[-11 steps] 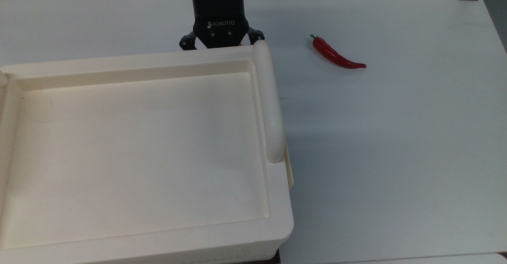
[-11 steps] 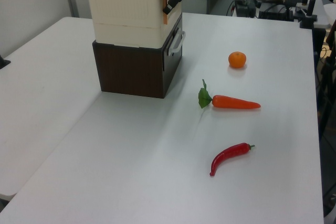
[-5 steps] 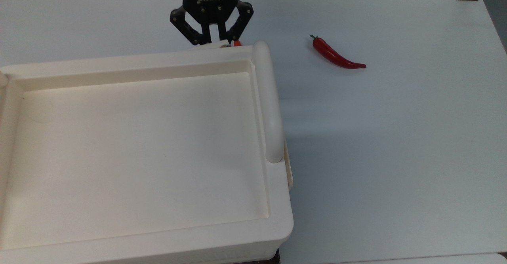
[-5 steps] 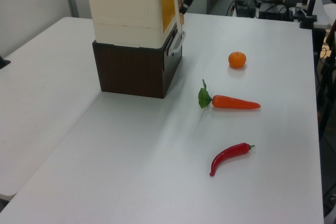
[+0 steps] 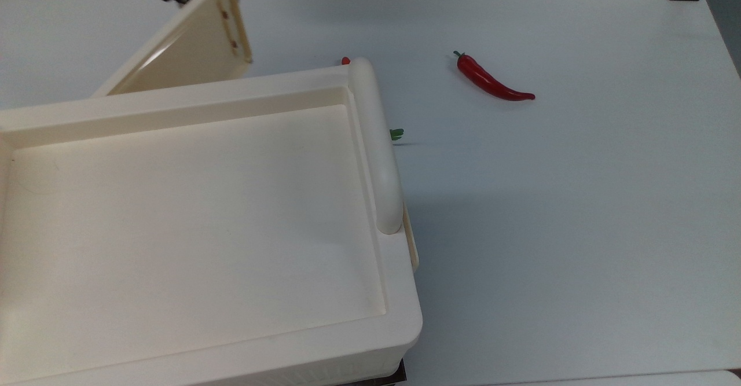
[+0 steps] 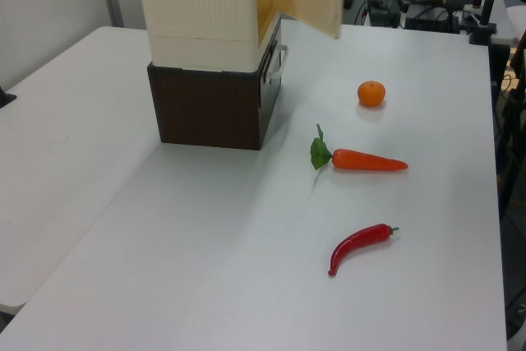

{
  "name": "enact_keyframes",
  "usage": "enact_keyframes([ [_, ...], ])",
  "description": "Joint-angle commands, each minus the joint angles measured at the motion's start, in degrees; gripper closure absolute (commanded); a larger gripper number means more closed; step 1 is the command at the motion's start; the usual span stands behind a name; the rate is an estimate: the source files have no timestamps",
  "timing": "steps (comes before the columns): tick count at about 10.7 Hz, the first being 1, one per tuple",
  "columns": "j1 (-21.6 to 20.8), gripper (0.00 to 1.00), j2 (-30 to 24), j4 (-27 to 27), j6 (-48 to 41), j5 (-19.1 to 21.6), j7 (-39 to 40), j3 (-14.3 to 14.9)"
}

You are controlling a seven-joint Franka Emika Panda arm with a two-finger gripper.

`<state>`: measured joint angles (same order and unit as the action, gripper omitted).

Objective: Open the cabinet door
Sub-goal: 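Pull the handle outward, swinging the cream door open on its hinge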

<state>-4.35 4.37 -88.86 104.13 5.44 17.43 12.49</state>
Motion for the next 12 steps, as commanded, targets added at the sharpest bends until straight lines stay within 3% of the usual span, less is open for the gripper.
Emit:
enact_keyframes([
  [1, 3.19, 0.0, -1.73, -1.67, -7.77, -2.44, 0.94, 1.92],
  [4, 8.46, 0.0, -3.83, -1.58, -16.65, -4.65, 0.67, -0.09],
  [6, 13.39, 0.0, -4.81, -1.49, -18.35, -4.65, -0.02, -5.26],
  [7, 13.49, 0.0, -4.64, -0.88, -18.09, -5.69, -2.73, -7.2],
  [9, 12.1, 0.0, -4.11, -0.79, -17.47, -10.25, -16.57, -10.63],
  [12, 6.4, 0.0, -1.65, -1.05, -15.54, -10.19, -24.2, -10.91],
])
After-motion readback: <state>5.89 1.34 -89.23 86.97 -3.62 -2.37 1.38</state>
